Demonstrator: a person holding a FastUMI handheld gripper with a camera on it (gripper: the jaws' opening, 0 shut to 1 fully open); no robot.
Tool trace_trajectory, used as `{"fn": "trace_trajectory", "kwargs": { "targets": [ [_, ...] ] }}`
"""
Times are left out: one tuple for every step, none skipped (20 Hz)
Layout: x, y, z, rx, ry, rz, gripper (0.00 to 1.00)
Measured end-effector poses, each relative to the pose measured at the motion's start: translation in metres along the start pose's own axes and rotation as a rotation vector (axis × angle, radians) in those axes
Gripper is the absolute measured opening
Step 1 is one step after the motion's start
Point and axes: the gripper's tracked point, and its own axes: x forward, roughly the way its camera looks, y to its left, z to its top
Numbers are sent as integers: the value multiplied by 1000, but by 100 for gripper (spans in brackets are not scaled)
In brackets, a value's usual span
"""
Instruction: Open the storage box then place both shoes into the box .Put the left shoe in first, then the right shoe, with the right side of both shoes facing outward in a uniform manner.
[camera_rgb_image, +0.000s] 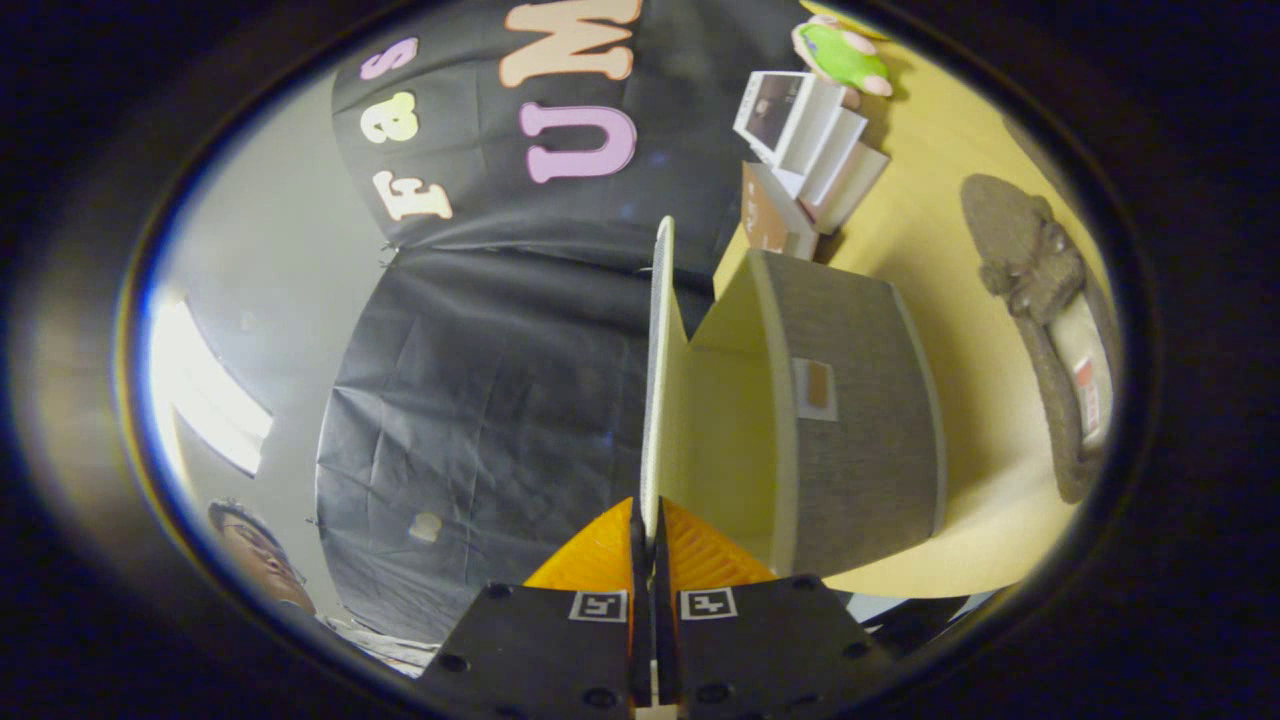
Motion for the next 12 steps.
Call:
{"fn": "trace_trajectory", "kwargs": {
  "targets": [
    [3,11,-1,-17,8,6,6],
    [9,21,-2,-34,15,14,7],
    [14,31,-4,-51,22,25,7],
    [21,43,-5,-70,27,35,8],
    [26,55,-8,-90,32,43,9],
    [32,64,-11,-111,39,49,9],
    [39,72,-14,-134,39,54,9],
    [47,80,-16,-159,40,59,10],
    [55,86,-20,-181,44,60,10],
    [63,91,-24,-198,50,62,10],
    [70,98,-29,-213,56,67,10],
    [79,102,-33,-226,62,69,10]
  ]
}}
